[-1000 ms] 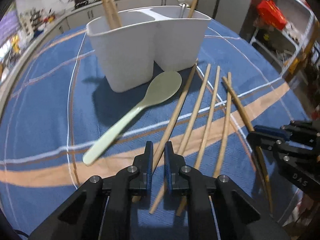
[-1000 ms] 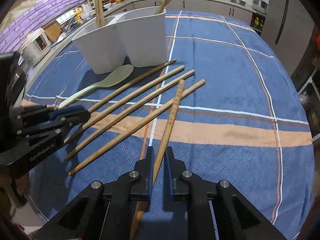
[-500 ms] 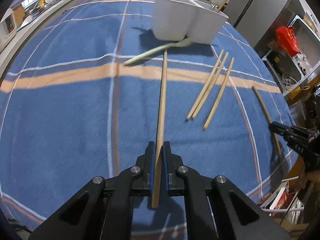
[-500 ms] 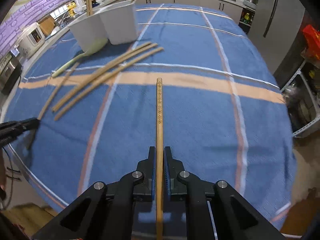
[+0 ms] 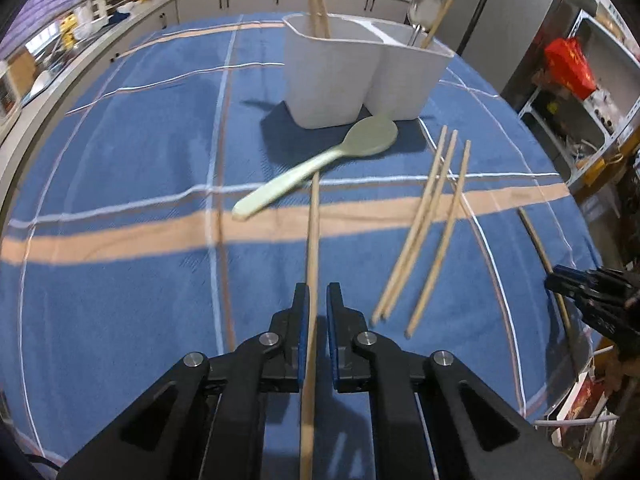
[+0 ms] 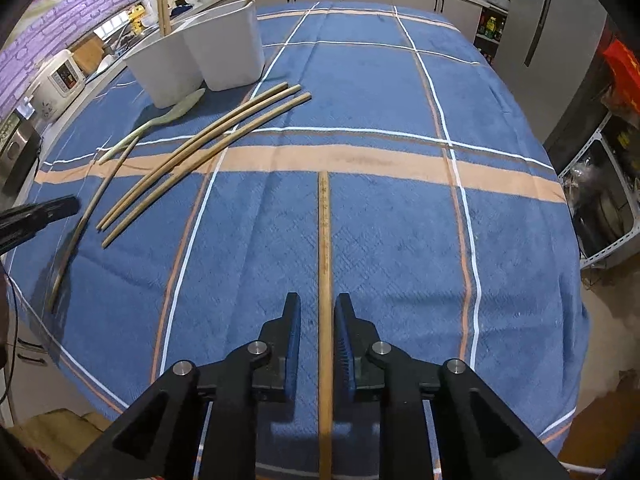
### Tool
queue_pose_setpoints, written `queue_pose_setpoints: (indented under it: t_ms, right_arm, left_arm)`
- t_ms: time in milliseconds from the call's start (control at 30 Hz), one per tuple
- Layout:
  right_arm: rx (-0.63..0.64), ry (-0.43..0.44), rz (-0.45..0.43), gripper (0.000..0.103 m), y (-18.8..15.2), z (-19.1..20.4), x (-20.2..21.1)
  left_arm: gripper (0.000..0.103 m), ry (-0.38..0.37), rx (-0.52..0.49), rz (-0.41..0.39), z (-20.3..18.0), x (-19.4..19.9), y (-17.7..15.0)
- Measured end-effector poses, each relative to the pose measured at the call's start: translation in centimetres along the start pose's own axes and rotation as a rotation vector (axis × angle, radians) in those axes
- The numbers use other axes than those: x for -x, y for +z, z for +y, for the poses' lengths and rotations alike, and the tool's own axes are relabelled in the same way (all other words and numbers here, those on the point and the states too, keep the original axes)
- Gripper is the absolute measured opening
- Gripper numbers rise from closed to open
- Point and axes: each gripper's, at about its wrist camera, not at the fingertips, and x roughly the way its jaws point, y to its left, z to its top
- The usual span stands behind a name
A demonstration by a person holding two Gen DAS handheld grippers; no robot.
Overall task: Organize utensils
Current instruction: 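Lower the chopstick into the holder with the left gripper while the right releases its chopstick there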
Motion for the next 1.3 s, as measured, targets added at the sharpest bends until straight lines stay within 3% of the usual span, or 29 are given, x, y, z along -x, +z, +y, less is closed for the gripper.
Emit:
queue_pose_setpoints:
  t_ms: [233,533,600,700,767,900,1300]
  right_arm:
    - [0.000,-0.019,0.054,0.019,2.6,-0.2,-1.1]
    - [0.034,-0.081,0.138,0.019,5.9,0.9,-2.7]
    - [0.036,-0.081,0.133,0.012,6.3,1.3,-2.8]
    - [0.027,-0.056,0.083,0.007,6.0,1.8,-2.7]
    - [-0.018,0.059,0.023,0.007,5.4,1.5,-2.4]
    - [-0.095,0.107,-0.084,0.007,4.2,1.1,-0.5]
    - [-0.117,0.153,-0.322,0.007,2.0,2.0,7.5]
  left_arm:
    - [0.008,0.039,-0.083,0.056,-1.2,-3.2,3.1]
    - [0.009,0.044,-0.184,0.042,-2.6,-4.0,4.5]
    - [0.008,0.033,-0.172,0.024,-2.7,-4.1,4.5]
    - [0.006,0.035,-0.139,0.002,-2.6,-4.0,4.5]
    - [0.006,0.016,-0.085,-0.011,-2.2,-3.6,4.5]
    - [0.006,0.018,-0.052,-0.072,-1.8,-0.9,3.3]
    - [0.006,0.036,0.003,-0.350,-1.9,10.7,-0.3]
